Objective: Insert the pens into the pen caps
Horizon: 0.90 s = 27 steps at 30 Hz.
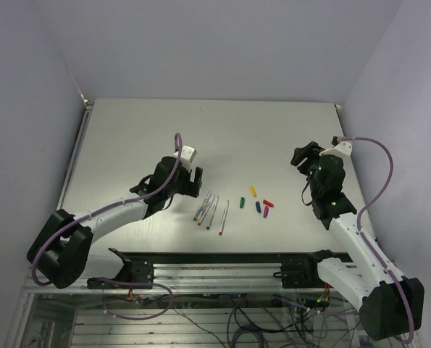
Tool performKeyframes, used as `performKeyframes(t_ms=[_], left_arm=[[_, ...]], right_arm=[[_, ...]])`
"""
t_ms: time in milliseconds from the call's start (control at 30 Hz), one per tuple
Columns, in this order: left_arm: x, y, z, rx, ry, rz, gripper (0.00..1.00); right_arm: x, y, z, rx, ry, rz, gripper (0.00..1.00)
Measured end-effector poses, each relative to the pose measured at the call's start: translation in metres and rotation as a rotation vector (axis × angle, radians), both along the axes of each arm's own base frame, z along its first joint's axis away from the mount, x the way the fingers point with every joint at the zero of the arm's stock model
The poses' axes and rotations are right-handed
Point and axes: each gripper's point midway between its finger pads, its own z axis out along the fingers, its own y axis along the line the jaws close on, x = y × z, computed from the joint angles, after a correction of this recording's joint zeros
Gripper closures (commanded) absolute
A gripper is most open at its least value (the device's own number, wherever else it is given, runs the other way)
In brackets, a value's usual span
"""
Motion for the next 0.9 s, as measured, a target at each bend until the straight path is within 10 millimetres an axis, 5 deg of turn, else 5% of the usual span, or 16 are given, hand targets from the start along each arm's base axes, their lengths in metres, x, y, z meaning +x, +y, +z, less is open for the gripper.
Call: performKeyframes(t_ms=[200,533,900], left_arm=[[-0.025,-0.003,-0.034,0.07,0.13,-0.029,0.12],[-0.041,-0.016,-0.041,0.058,0.171,-0.062,0.2],[-0.051,-0.017,-0.072,0.125,0.238,-0.071,0.28]], right_arm=[[-0.005,0.002,-0.02,0.006,0.046,0.011,0.55],[-0.007,0.0,-0.037,0.018,0.089,-0.006,0.53],[-0.01,0.001,-0.054,0.038,0.123,-0.011,0.52]])
